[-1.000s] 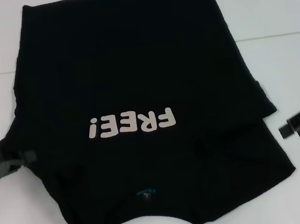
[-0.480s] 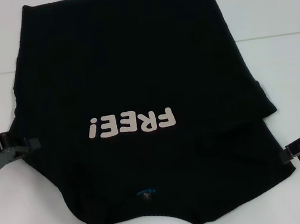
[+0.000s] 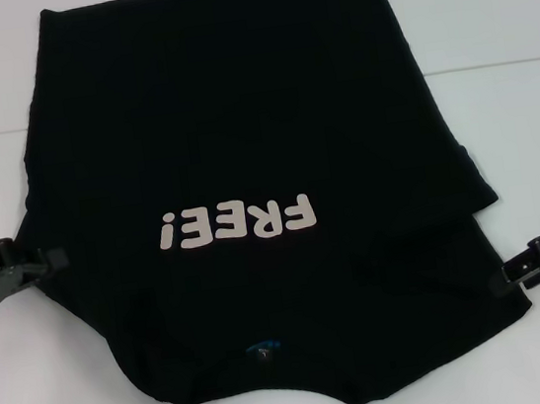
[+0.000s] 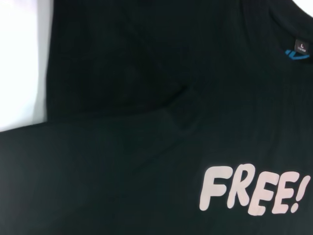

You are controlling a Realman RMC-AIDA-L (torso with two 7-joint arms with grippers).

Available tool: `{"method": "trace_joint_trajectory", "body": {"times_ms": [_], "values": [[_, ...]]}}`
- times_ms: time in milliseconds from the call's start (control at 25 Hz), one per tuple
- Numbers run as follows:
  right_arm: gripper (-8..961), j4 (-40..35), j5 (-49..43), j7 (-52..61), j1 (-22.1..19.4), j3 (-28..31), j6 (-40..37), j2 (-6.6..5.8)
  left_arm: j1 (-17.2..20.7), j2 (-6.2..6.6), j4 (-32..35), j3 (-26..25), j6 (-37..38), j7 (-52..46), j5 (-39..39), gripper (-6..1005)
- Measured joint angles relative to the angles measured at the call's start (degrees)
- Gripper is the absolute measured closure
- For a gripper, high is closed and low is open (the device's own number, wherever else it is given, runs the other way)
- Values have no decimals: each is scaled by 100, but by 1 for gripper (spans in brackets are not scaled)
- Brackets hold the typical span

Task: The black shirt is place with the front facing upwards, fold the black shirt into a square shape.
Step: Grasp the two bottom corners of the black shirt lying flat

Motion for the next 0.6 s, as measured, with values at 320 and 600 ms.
{"method": "trace_joint_trajectory", "body": {"times_ms": [320, 600], "values": [[340, 42, -21, 20, 47, -186, 32, 109, 1, 0, 0, 0, -1, -7, -4, 980], [339, 61, -19, 7, 153, -228, 27, 223, 5, -18, 0, 0, 18, -12, -4, 980]]}}
